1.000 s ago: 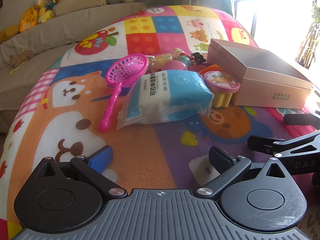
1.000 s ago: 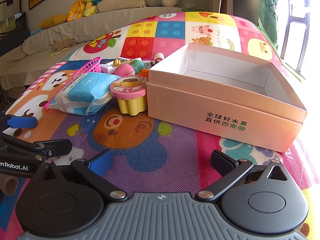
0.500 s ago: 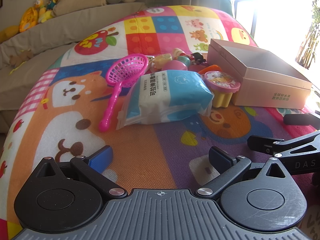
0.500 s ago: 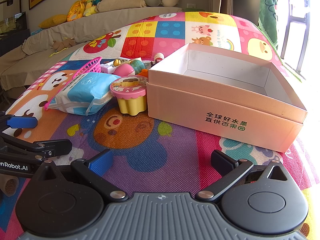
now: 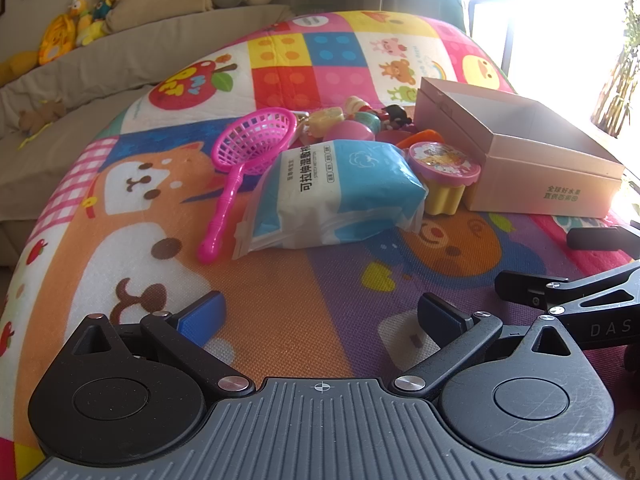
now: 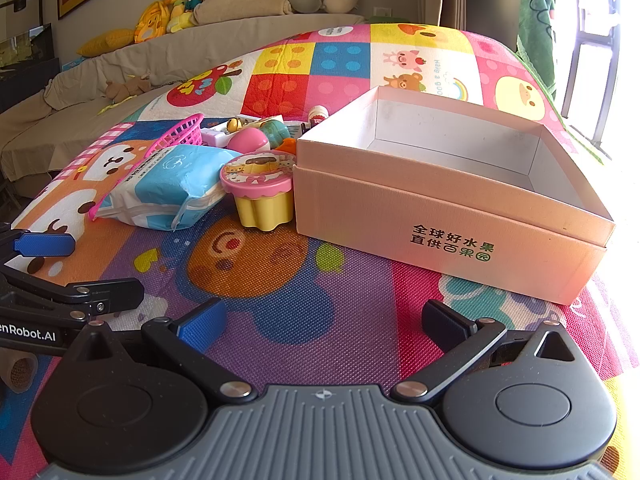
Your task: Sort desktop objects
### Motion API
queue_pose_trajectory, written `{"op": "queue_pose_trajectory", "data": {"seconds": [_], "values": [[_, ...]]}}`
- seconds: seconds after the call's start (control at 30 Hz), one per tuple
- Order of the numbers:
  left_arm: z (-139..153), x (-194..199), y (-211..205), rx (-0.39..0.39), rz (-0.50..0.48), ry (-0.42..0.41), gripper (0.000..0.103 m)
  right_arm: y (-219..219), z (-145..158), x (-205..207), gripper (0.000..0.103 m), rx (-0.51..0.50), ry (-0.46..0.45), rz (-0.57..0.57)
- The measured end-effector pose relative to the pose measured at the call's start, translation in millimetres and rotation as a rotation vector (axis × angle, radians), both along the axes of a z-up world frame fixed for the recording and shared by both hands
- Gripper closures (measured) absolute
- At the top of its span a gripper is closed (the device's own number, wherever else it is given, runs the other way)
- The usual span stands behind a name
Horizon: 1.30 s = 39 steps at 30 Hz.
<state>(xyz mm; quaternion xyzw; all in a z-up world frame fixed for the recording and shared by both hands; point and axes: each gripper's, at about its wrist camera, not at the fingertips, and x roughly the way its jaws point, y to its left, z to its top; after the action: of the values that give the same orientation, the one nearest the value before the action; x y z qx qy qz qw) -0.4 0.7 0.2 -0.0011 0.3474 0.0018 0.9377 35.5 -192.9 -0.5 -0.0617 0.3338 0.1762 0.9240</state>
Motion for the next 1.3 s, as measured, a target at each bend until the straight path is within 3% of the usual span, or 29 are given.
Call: {"op": "queue_pose_trajectory", "data": {"seconds": [0.73, 0.97, 1.1, 1.13, 1.23, 1.3], "values": [[1, 1, -2, 0.003, -0.009, 0.015, 0.0, 2, 2, 3, 0.0, -0.015, 0.03, 0.003], [5, 6, 11, 0.002, -0.114, 0.062, 0.0, 10, 6, 5, 0.0, -0.055, 0.093, -0.031], [11, 7, 29, 0.01, -0.026, 0.043, 0.0, 10, 13, 9, 0.0, -0.049, 0.125, -0.002], [13, 7, 34, 0.008, -0.003, 0.04, 0.0, 12, 17, 7, 0.0, -0.04, 0.103, 0.014], [18, 9, 50, -0.001, 0.052, 0.039, 0.0, 31, 36, -12, 0.0, -0.107, -0.124, 0.047], [21, 9, 57, 0.003, 0.078, 0.032, 0.0, 50, 50, -20, 0.007, -0.178, -0.265, 0.094]]}}
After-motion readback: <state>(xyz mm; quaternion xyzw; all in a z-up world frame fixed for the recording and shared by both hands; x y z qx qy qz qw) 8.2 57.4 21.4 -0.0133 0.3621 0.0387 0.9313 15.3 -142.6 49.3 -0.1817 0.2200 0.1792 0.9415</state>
